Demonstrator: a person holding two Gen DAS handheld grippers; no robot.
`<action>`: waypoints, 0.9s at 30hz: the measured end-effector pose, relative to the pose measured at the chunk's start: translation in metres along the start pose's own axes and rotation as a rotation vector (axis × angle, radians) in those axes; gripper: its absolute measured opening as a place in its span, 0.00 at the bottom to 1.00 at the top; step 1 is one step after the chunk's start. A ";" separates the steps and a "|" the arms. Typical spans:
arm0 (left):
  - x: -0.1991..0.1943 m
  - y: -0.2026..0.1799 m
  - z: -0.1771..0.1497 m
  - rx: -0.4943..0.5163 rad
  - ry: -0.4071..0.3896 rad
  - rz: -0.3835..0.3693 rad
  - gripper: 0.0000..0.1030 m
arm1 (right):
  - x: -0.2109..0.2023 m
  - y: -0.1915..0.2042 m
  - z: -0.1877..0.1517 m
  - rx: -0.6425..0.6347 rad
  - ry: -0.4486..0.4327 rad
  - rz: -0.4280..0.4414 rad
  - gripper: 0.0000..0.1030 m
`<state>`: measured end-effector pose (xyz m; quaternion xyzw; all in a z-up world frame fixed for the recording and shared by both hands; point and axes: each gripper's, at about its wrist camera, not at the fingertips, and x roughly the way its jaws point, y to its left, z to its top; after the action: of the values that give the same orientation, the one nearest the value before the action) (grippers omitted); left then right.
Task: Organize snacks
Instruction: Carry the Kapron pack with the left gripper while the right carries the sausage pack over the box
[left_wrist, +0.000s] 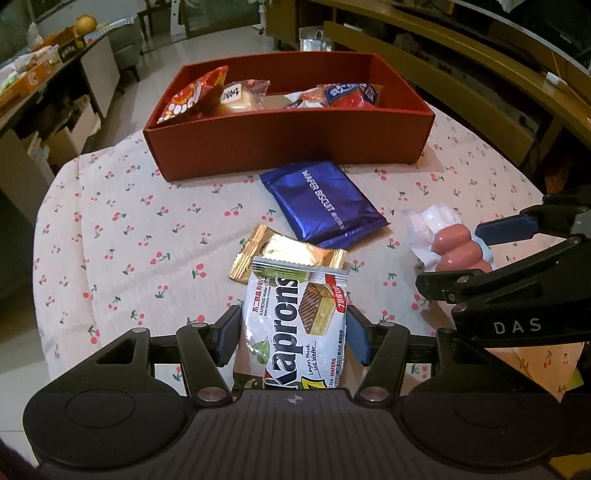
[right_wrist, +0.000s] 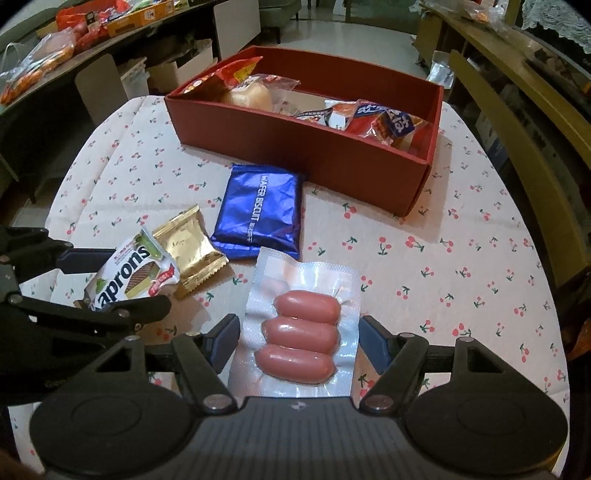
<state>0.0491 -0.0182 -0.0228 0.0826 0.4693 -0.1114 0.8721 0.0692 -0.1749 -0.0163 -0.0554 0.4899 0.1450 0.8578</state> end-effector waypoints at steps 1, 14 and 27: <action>0.000 0.000 0.001 0.000 -0.003 0.001 0.64 | -0.001 -0.001 0.001 0.002 -0.002 0.000 0.85; -0.007 -0.001 0.018 0.004 -0.057 0.019 0.64 | -0.009 -0.009 0.014 0.033 -0.045 -0.006 0.85; -0.011 0.001 0.037 -0.015 -0.098 0.025 0.63 | -0.015 -0.017 0.032 0.059 -0.085 -0.017 0.85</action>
<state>0.0736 -0.0247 0.0065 0.0763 0.4259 -0.1007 0.8959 0.0933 -0.1865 0.0122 -0.0280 0.4564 0.1257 0.8804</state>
